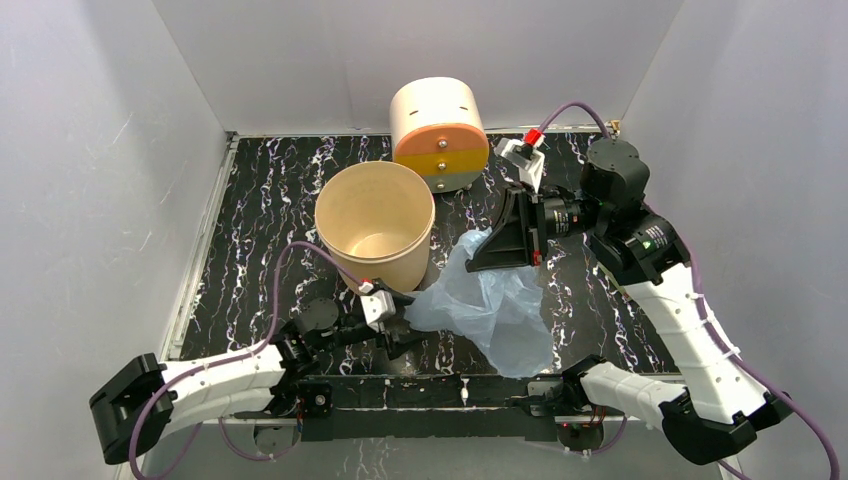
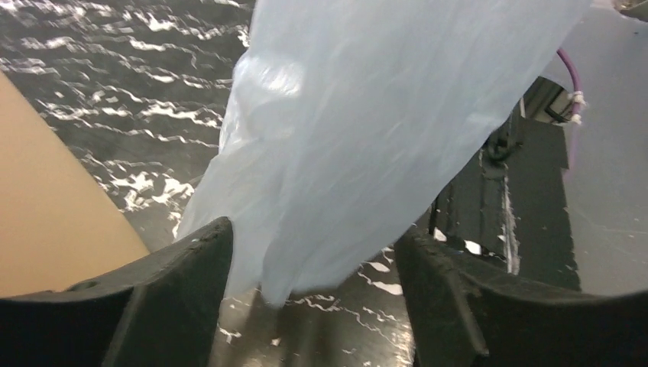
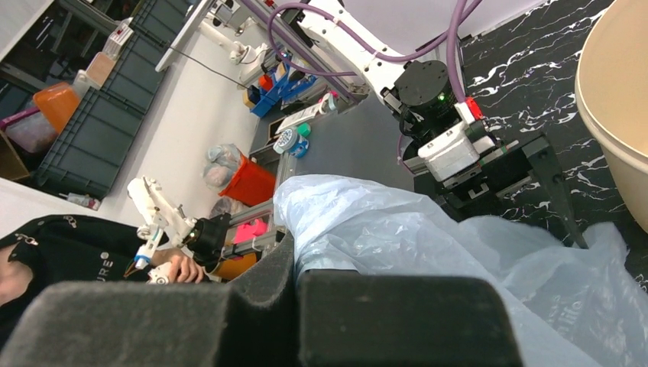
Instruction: Put the trash bags into the trash bin
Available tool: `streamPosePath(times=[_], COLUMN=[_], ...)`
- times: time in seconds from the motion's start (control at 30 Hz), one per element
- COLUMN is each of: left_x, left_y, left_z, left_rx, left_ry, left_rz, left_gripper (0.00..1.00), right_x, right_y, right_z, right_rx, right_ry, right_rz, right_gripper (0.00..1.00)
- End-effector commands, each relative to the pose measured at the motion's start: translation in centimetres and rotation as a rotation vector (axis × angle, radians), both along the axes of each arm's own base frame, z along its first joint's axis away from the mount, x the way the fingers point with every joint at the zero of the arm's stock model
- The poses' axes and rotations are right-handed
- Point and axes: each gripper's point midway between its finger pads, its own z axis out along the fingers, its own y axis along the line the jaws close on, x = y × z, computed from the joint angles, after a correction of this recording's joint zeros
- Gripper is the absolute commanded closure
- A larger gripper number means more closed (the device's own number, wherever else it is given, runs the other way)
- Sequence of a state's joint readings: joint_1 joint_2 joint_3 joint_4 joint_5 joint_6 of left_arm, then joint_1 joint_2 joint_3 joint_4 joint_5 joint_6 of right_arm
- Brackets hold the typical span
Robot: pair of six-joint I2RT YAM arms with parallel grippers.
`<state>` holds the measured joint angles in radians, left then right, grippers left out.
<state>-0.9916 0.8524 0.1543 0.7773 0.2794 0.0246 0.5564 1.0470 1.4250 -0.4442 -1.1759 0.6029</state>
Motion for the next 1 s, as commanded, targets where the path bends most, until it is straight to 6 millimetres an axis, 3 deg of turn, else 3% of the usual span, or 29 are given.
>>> streamPosePath(times=[0.0,0.17,0.2,0.27,0.37,0.4,0.47,0.53,0.73,0.87,0.97], left_x=[-0.8,0.2,0.3,0.2,-0.1,-0.1,0.1,0.1,-0.5,-0.1,0.7], left_y=[-0.9,-0.6,-0.6,-0.6,-0.9,-1.0,-1.0,-0.9,-1.2,-0.9,-0.5], left_z=[0.7,2.3,2.5,2.7,2.5,2.4,2.1,2.0,1.7,1.4,2.2], left_rx=[0.007,-0.003,0.005,0.020,0.023,0.026,0.025,0.025,0.055,0.066,0.032], left_ry=[0.016,0.054,0.053,0.052,0.065,0.068,0.070,0.072,0.041,0.038,0.022], left_rz=[-0.064,0.008,0.015,0.006,-0.017,-0.019,-0.011,-0.007,-0.059,-0.029,0.023], left_gripper=[0.34,0.79,0.82,0.78,0.38,0.30,0.17,0.12,0.14,0.33,0.59], right_x=[0.3,1.7,2.0,2.5,2.6,2.6,2.5,2.3,1.1,0.7,0.6], right_y=[0.0,0.2,0.2,0.2,0.2,0.2,0.2,0.2,0.3,0.2,0.2], right_z=[1.0,0.5,0.3,-0.1,-0.3,-0.3,0.0,0.4,1.8,2.7,2.8], right_rx=[0.024,-0.001,-0.007,-0.020,-0.026,-0.027,-0.023,-0.010,0.064,0.093,0.097], right_ry=[-0.062,-0.090,-0.093,-0.094,-0.094,-0.093,-0.094,-0.098,-0.106,-0.119,-0.122], right_rz=[-0.021,-0.122,-0.140,-0.171,-0.179,-0.179,-0.171,-0.162,-0.077,-0.058,-0.055], right_gripper=[0.96,0.98,0.98,0.99,0.99,0.99,0.98,0.98,0.98,0.97,0.97])
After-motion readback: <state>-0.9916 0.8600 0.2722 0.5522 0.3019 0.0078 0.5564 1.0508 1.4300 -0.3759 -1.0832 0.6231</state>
